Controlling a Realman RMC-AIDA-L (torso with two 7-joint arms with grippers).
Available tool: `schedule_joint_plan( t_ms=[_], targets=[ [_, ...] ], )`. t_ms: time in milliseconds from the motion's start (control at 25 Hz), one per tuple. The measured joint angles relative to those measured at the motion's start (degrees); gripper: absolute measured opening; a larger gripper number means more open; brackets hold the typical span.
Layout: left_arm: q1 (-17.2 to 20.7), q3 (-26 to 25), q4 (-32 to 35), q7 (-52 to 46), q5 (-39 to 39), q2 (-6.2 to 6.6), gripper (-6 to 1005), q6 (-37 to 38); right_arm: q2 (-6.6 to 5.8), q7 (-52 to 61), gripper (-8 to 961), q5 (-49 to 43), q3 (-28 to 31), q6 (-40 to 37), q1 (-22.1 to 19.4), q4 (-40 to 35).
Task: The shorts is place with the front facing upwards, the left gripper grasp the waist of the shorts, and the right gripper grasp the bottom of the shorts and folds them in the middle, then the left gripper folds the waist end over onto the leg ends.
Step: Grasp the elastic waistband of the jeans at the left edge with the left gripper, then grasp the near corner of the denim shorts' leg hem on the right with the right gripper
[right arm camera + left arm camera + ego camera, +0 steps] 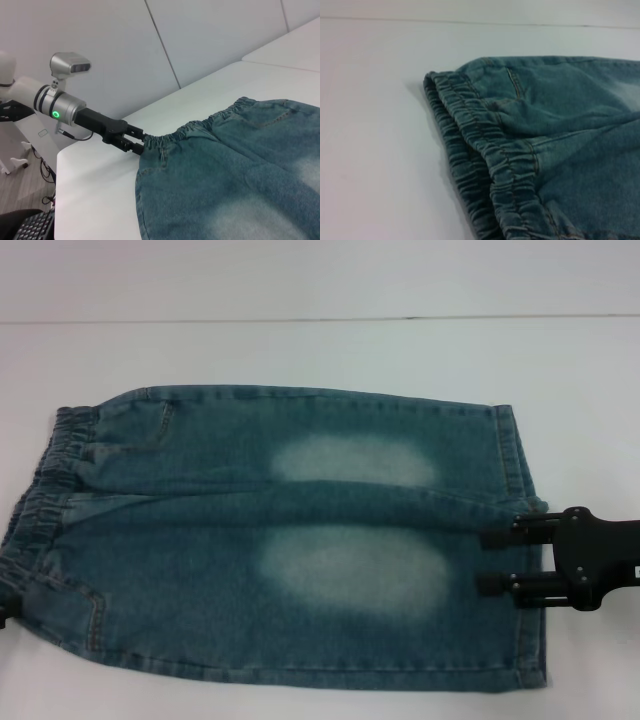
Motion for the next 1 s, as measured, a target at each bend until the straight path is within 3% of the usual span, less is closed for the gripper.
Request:
schedule_joint_plan(
  t_ms=[120, 520, 1000],
  targets=[
    [-0.13, 0.41, -0.06, -0.2, 0.31, -0.09, 833, 0.1, 0.09, -0.01, 678, -0.01, 0.0, 0.02, 0.08, 0.0],
    [-0.17, 1.38, 1.07, -0.18, 0.29, -0.83, 607, 2.56, 0.18, -0.02, 678, -0.02, 0.04, 0.04, 0.24, -0.02],
    [-0.69, 0.82, 1.19, 3.78, -0.55, -0.93, 126, 7.73, 0.19, 0.27, 678, 0.2, 0.78, 0.75, 0.44, -0.03]
  ],
)
